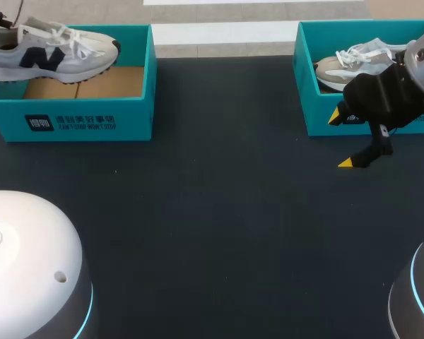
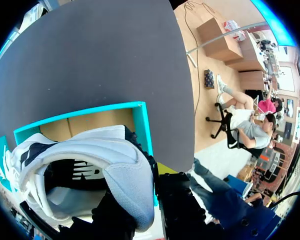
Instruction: Take the shoe out of the shoebox, open the shoe tongue, remove and reinsert the insole, then place the shoe into the shoebox
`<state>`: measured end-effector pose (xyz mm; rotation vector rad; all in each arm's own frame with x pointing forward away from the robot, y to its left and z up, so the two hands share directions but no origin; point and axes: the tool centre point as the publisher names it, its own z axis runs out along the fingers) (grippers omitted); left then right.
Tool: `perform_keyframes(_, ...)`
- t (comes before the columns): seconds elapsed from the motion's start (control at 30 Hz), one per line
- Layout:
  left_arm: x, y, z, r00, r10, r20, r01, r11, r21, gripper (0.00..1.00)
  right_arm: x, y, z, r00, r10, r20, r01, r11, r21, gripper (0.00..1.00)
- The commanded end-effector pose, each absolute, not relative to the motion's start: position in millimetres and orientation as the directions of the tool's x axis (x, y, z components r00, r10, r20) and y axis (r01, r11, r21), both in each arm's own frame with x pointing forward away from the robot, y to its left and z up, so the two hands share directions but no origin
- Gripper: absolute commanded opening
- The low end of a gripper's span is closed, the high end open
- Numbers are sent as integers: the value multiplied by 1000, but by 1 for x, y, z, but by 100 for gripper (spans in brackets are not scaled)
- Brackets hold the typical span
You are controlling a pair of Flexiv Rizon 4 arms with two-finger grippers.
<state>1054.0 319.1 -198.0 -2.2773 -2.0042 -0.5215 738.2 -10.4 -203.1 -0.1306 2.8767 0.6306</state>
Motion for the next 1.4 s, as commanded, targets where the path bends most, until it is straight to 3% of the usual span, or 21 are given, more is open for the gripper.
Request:
perform_keyframes(0.03,1068,316,-207,98,950,298,979,-146,144,0,739,-9,-204,-978,-45,-205,-126,907,403,100)
perform_keyframes(0.63,1077,313,-255,76,943,323,984,-124,130,0,739,-9,-204,-978,-45,-205,-126,907,403,100)
perform_keyframes(1.4,1047,316,-297,132,940,316,982,-167,86,0,739,-9,-204,-978,-45,-205,-126,907,403,100)
